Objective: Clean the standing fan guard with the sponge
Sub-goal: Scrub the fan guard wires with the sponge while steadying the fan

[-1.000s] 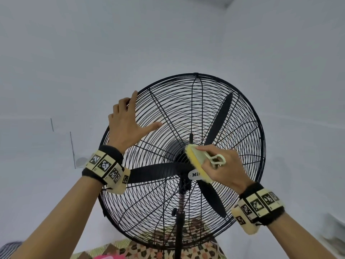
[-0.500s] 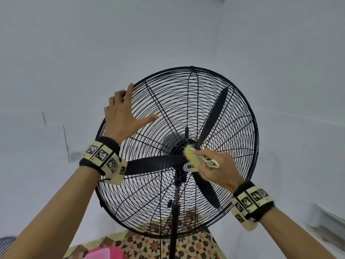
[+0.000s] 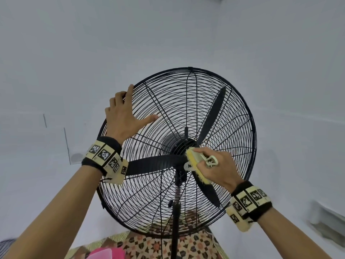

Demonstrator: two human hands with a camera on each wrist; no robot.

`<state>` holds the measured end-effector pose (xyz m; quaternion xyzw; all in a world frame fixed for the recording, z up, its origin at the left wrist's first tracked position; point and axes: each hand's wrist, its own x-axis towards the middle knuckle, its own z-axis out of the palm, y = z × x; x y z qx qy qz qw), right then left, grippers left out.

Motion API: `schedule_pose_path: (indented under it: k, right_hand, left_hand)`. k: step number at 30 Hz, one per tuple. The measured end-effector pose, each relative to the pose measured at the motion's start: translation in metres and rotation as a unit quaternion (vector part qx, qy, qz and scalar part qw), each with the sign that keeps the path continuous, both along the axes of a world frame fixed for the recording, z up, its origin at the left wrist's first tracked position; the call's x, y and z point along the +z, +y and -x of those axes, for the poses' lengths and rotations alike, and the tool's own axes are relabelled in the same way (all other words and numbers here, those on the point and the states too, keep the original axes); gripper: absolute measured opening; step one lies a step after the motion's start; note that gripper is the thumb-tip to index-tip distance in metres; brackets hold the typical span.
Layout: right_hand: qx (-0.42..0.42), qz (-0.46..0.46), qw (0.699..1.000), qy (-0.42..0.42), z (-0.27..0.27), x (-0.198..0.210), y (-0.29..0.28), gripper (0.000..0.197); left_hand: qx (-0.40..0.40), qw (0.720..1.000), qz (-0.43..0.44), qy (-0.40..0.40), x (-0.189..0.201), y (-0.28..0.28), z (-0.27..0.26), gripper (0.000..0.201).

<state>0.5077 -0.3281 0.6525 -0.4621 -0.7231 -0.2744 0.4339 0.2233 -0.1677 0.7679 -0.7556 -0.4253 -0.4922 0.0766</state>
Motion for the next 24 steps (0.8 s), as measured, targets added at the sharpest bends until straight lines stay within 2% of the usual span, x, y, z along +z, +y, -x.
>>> schedule_pose_path:
  k: [2, 5, 8, 12, 14, 16, 19, 22, 24]
  right_hand:
    - [0.0, 0.007, 1.0, 0.002, 0.005, 0.001, 0.0, 0.038]
    - [-0.022, 0.066, 0.997, 0.019, 0.008, 0.001, -0.002, 0.035]
    - [-0.052, 0.086, 0.995, 0.014, 0.016, 0.016, -0.007, 0.04]
    - [0.014, -0.005, 0.998, 0.061, 0.051, 0.059, -0.018, 0.037]
    - [0.051, -0.003, 0.991, 0.12, 0.078, 0.087, -0.016, 0.036]
    - [0.073, -0.006, 0.987, 0.145, 0.106, 0.116, -0.007, 0.032]
    - [0.069, -0.068, 0.992, 0.077, 0.133, 0.162, 0.018, 0.033]
    - [-0.004, -0.15, 0.989, -0.019, 0.147, 0.204, 0.045, 0.029]
    - [-0.07, -0.159, 0.982, -0.071, 0.156, 0.218, 0.062, 0.024]
  left_hand:
    - [-0.002, 1.0, -0.001, 0.001, -0.001, -0.001, 0.0, 0.129]
    - [-0.005, 1.0, 0.002, 0.007, 0.0, -0.002, 0.001, 0.129]
    - [-0.013, 1.0, 0.009, 0.004, -0.001, -0.003, 0.004, 0.129]
    - [-0.026, 0.999, 0.019, 0.0, -0.011, -0.006, 0.014, 0.128]
    - [-0.031, 0.999, 0.027, -0.003, -0.018, -0.006, 0.019, 0.129]
    - [-0.033, 0.999, 0.04, -0.013, -0.024, -0.006, 0.024, 0.131]
    - [-0.04, 0.996, 0.071, -0.036, -0.034, -0.004, 0.036, 0.133]
    - [-0.09, 0.986, 0.117, -0.082, -0.048, 0.0, 0.051, 0.135]
    - [-0.127, 0.975, 0.145, -0.108, -0.056, 0.002, 0.06, 0.136]
